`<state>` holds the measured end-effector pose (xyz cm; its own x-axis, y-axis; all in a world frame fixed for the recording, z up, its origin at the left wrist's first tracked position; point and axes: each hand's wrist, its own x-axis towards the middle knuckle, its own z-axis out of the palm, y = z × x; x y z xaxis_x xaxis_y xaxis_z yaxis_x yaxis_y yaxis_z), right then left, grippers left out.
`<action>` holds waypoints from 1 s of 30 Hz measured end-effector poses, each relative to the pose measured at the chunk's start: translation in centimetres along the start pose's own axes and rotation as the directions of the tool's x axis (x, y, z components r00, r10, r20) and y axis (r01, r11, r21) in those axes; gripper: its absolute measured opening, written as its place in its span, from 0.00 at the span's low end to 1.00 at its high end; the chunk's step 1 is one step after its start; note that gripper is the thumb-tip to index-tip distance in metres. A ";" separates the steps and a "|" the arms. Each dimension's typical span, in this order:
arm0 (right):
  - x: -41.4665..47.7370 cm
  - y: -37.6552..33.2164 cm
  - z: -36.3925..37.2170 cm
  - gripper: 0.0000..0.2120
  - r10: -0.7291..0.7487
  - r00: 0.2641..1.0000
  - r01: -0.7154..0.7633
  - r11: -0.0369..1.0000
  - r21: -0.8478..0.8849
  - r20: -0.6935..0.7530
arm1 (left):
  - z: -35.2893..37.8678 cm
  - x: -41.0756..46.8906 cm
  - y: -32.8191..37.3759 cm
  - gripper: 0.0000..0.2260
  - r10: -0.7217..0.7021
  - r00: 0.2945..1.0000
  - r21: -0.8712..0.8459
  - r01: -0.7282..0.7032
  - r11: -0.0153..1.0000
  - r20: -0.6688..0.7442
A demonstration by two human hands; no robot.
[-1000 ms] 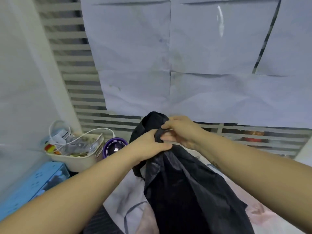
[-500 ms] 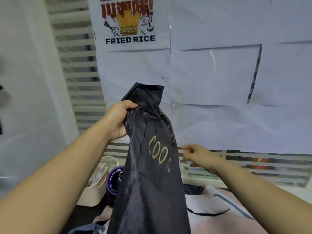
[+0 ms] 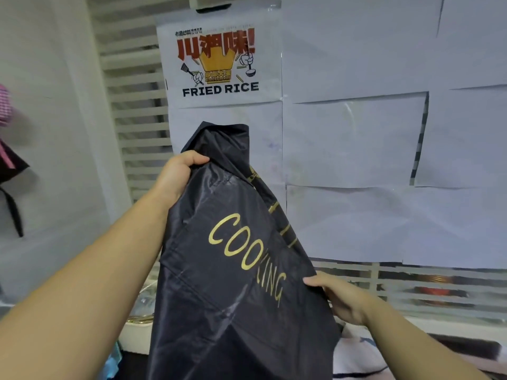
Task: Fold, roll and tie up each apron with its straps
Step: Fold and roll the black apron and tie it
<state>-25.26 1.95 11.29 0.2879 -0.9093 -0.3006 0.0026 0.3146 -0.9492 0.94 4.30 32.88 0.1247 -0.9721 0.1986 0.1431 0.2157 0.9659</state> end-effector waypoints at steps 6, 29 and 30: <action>0.2 1.8 -0.7 0.43 0.221 0.964 -0.201 0.969 -0.145 0.146 | -0.7 1.4 -0.6 0.11 0.048 0.997 0.039 -0.046 0.998 -0.054; -6.6 -0.6 -10.8 0.06 -0.109 0.200 0.537 0.844 0.016 -0.974 | -3.0 2.4 -21.1 0.14 -0.695 0.640 0.832 0.152 0.533 0.328; -7.0 -0.4 -11.1 0.07 -0.118 0.168 0.519 0.855 -0.014 -0.979 | -2.8 2.5 -21.5 0.14 -0.658 0.696 0.846 0.137 0.516 0.289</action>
<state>-37.86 5.15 12.78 -0.8893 -0.4563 -0.0292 0.1380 -0.2070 -0.9686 0.90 -2.49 12.14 -0.2906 -0.8449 -0.4491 -0.7395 -0.0995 0.6657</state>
